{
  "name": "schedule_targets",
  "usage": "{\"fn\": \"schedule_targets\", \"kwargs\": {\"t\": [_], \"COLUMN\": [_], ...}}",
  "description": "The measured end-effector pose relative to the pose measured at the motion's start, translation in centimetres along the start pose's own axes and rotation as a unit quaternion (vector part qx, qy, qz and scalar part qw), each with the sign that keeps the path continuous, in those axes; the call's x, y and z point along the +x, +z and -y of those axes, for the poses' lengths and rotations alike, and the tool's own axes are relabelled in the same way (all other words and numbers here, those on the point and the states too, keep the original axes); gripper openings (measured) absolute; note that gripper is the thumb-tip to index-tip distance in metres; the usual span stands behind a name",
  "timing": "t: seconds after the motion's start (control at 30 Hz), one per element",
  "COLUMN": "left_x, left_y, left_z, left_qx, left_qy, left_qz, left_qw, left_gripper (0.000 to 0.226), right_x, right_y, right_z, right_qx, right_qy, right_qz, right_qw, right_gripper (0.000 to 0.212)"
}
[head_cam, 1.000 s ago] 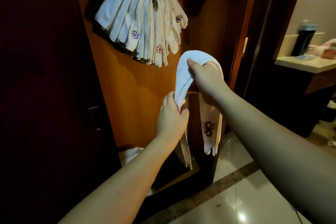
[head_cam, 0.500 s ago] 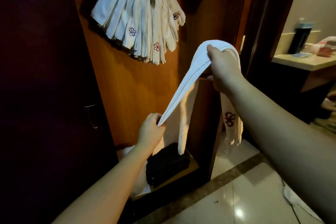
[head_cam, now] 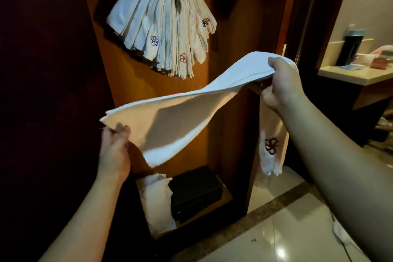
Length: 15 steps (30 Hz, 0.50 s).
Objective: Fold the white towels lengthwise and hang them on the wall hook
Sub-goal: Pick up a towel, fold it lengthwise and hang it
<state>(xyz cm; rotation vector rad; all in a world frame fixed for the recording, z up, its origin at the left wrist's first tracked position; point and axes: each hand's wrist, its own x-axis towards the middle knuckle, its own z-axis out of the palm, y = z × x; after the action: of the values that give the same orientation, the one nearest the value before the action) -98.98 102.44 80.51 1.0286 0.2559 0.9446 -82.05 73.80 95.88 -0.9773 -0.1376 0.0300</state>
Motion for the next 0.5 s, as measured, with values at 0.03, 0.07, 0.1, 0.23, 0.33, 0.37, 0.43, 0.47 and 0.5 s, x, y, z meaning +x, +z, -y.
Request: {"fn": "schedule_targets", "kwargs": {"t": [0.03, 0.07, 0.1, 0.23, 0.33, 0.37, 0.43, 0.47, 0.5], "left_x": [-0.3, -0.8, -1.1, -1.2, -1.2, -1.2, -1.4, -1.5, -1.8], "left_y": [-0.1, -0.1, -0.8, -2.5, -2.9, -3.1, -2.8, -2.7, -2.3], "left_z": [0.9, 1.8, 2.7, 1.4, -0.8, -1.1, -1.6, -1.9, -2.3], "left_qx": [0.009, 0.047, 0.105, 0.139, 0.12, 0.125, 0.147, 0.161, 0.166], "left_qy": [-0.078, -0.14, -0.167, -0.131, -0.103, -0.098, -0.077, -0.067, -0.058], "left_qz": [0.025, 0.058, 0.078, 0.06, 0.109, 0.124, 0.121, 0.116, 0.119], "left_qw": [0.997, 0.987, 0.977, 0.98, 0.981, 0.979, 0.979, 0.978, 0.977], "left_gripper": [0.03, 0.032, 0.031, 0.016, 0.017, 0.018, 0.021, 0.027, 0.031], "right_x": [0.1, 0.2, 0.2, 1.0, 1.6, 1.7, 1.9, 1.9, 2.0], "right_y": [-0.1, -0.2, -0.4, -2.2, -3.5, -3.8, -4.2, -4.3, -4.5], "right_z": [-0.4, -0.8, -1.4, -2.5, -3.1, -3.3, -3.9, -4.3, -4.6], "right_qx": [0.012, 0.018, 0.021, 0.0, -0.014, -0.016, -0.001, 0.004, 0.011], "right_qy": [0.011, 0.019, 0.027, 0.019, 0.027, 0.031, 0.045, 0.053, 0.059], "right_qz": [0.002, 0.003, 0.004, -0.01, -0.019, -0.024, -0.033, -0.038, -0.041], "right_qw": [1.0, 1.0, 0.999, 1.0, 0.999, 0.999, 0.998, 0.998, 0.997], "right_gripper": [0.034, 0.036, 0.036, 0.039, 0.045, 0.044, 0.041, 0.038, 0.037]}}
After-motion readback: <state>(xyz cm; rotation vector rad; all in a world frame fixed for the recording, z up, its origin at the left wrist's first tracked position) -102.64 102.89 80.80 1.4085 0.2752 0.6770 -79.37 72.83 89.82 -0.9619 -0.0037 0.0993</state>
